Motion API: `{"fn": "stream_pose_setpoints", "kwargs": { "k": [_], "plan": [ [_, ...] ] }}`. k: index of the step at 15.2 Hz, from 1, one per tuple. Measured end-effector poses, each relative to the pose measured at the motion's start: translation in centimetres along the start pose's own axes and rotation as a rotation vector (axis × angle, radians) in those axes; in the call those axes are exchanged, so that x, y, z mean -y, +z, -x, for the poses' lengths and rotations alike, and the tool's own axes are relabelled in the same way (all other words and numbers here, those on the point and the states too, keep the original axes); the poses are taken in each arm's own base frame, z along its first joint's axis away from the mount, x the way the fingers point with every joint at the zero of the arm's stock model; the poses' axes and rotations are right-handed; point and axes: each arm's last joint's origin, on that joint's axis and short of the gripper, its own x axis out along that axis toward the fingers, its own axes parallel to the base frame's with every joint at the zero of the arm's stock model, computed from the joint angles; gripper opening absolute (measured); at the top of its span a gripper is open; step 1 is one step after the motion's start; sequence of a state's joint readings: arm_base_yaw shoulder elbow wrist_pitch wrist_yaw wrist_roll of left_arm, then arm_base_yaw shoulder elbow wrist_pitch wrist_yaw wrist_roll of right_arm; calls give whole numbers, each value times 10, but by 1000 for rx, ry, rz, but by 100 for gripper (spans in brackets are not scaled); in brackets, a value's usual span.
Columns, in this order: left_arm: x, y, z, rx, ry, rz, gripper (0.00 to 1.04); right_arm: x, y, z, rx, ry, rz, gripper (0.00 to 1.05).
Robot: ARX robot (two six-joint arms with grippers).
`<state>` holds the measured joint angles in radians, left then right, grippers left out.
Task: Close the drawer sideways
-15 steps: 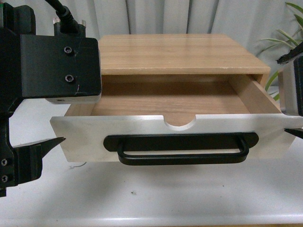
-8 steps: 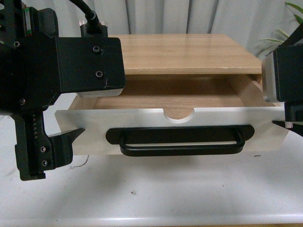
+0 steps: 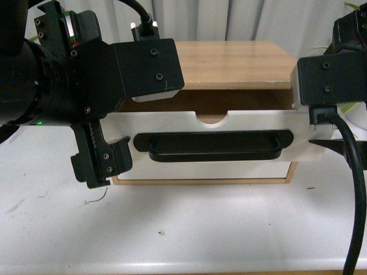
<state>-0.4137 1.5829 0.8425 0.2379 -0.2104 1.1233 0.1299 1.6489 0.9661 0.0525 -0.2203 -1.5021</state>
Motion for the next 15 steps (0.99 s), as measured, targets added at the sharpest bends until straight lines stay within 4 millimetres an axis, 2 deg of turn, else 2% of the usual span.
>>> {"fn": "stream_pose_setpoints", "kwargs": {
  "k": [4, 9, 15],
  "plan": [
    [-4, 3, -3, 0, 25, 20, 98, 26, 2, 4, -13, -83, 16, 98],
    [-7, 8, -22, -6, 72, 32, 98, 28, -7, -12, -34, -66, -13, 98],
    [-14, 9, -40, -35, 177, 48, 98, 39, -7, -17, -47, -151, -7, 98]
  ]
}}
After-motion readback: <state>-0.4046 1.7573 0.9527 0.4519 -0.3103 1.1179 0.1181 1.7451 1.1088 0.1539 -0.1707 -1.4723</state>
